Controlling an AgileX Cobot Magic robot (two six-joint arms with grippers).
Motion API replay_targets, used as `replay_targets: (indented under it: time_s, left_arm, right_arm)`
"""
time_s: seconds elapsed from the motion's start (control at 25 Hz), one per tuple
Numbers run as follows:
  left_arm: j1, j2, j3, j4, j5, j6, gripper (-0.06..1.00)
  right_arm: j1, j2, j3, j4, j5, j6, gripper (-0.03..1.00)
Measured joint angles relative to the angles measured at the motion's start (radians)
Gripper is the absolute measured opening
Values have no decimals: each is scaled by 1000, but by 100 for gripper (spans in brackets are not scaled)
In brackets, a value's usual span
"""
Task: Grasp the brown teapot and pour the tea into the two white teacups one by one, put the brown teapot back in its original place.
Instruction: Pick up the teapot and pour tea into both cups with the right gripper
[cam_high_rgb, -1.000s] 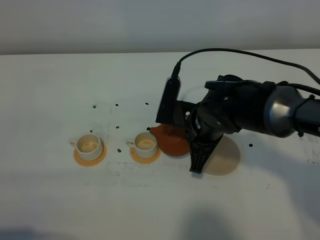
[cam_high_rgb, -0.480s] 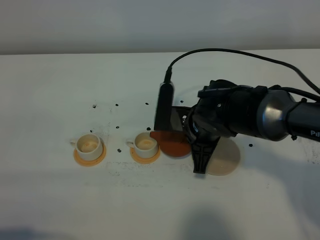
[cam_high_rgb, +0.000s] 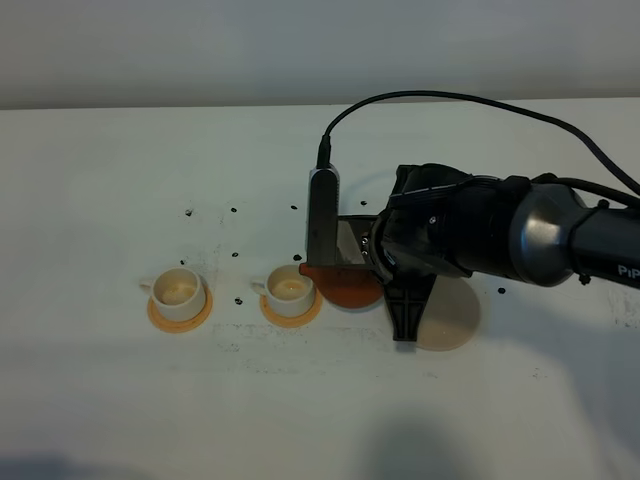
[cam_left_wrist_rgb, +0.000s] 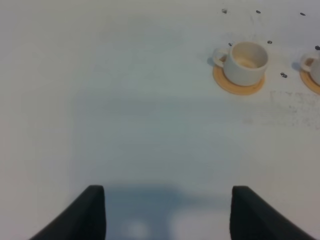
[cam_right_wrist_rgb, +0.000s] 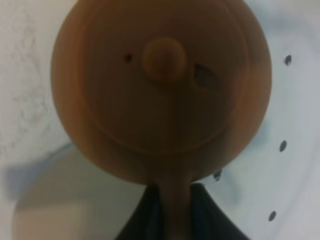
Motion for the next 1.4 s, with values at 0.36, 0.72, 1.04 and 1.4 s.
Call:
replay_targets:
  time_s: [0.36, 0.72, 1.04, 1.4]
  left_arm:
    - [0, 0, 0, 0, 0, 0, 54]
    - [0, 0, 0, 0, 0, 0, 54]
    - [0, 0, 0, 0, 0, 0, 54]
    - [0, 0, 0, 0, 0, 0, 54]
  right_arm:
    - [10, 0, 0, -55, -9, 0, 12]
    - [12, 0, 0, -100, -15, -3, 12]
    - [12, 0, 0, -148, -37, -3, 12]
    - [12, 1, 0, -188, -38, -23, 12]
